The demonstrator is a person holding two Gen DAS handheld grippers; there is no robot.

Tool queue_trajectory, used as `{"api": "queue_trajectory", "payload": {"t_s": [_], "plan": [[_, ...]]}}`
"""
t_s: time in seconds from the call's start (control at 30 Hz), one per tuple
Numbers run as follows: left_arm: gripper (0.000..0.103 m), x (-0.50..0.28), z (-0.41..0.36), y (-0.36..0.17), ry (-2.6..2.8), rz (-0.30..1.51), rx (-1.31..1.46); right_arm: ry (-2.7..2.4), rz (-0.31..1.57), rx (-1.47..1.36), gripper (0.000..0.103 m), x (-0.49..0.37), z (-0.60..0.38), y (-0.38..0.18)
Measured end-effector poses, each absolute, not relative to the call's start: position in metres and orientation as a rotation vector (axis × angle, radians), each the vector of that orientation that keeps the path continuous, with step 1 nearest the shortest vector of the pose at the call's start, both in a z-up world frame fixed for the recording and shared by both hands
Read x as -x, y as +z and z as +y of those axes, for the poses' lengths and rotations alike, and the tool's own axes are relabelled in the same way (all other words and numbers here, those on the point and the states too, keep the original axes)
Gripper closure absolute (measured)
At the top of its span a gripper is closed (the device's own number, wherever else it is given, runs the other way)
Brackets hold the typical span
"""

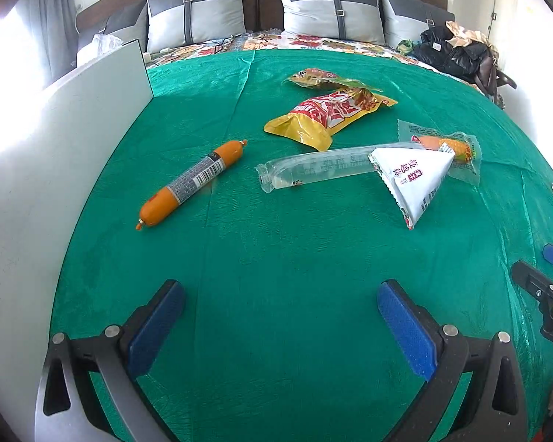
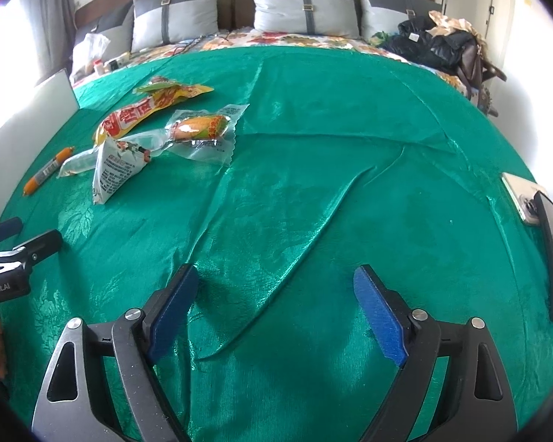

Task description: Organize snacks

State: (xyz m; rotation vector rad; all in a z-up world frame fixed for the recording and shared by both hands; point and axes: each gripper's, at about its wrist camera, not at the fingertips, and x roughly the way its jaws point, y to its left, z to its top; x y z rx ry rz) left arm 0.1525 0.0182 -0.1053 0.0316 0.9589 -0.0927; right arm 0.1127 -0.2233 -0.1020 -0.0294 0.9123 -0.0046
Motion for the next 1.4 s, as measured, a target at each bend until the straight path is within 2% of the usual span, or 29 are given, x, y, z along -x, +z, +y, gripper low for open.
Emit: {"api": "queue_trajectory", "payload": {"t_s": [1.27,1.4], "plan": [[0.000,-0.1524,0.0187,-0.1049,-0.104,0.957,-0.031,-0.002,0.914,0.031,0.011,-0.1129,-0.2229,-0.1027],[0.000,-0.1548,0.0255,-0.1011,-0.197,1.022,-0.083,-0.001,0.914,0.031,0.011,-0.1129,-0.2232,-0.1026]]}}
